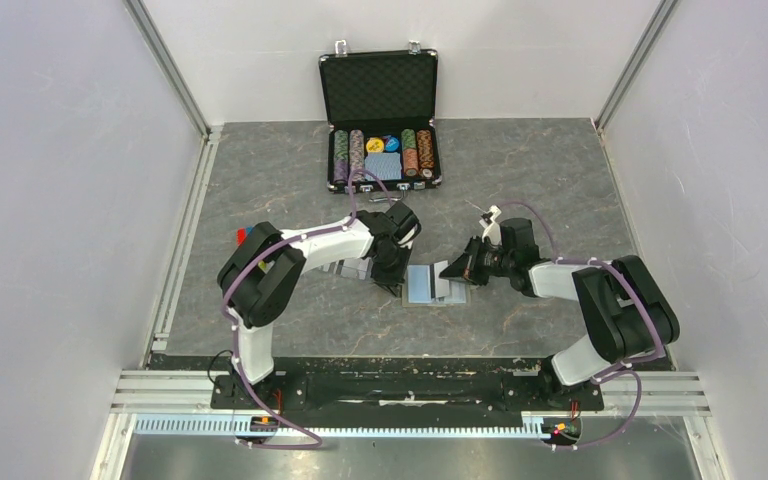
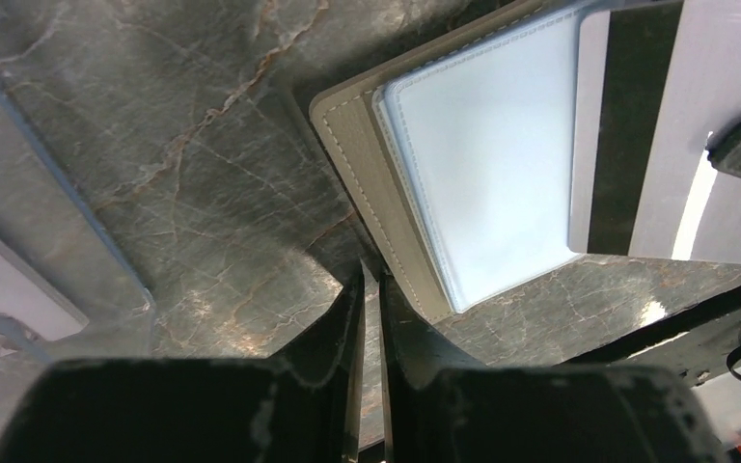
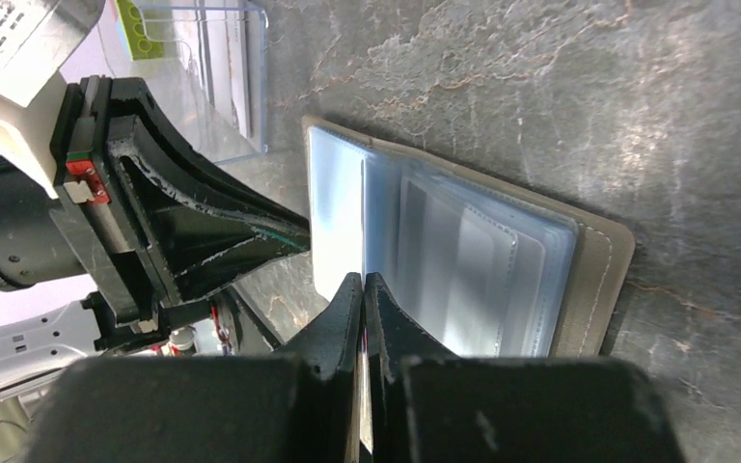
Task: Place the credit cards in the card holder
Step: Insert the credit card into the card holder.
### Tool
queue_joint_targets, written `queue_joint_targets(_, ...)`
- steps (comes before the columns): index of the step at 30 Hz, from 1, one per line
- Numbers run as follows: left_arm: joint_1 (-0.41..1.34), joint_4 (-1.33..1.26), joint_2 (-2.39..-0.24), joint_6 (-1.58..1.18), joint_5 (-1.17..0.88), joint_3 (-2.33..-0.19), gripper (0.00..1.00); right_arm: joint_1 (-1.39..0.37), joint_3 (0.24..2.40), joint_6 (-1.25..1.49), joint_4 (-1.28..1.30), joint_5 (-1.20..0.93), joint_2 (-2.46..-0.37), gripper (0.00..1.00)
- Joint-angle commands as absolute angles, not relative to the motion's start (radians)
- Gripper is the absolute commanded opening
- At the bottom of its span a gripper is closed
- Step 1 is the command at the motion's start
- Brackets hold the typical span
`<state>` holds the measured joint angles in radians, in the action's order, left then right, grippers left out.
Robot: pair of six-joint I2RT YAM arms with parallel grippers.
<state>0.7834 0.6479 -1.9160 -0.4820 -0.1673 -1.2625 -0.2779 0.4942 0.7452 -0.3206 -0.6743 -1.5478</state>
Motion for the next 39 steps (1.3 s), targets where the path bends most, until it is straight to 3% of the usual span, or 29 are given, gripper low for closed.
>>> queue_joint_targets(1,0.798,0.627,-1.943,-0.518,-0.157,-1.287,0.15,-0.279,0.517,0.709,-0.327,-0.624,-1.547,0.0)
queue_joint_targets(26,0.799,0.666,-1.99,-0.491,-0.157,-1.33,0.13,-0.278,0.626,0.577,-0.083,-0.582,-1.522,0.0)
queue_joint_targets(39,0.799,0.682,-2.008,-0.48,-0.163,-1.364,0.12,-0.279,0.602,0.584,-0.116,-0.603,-1.586,0.0)
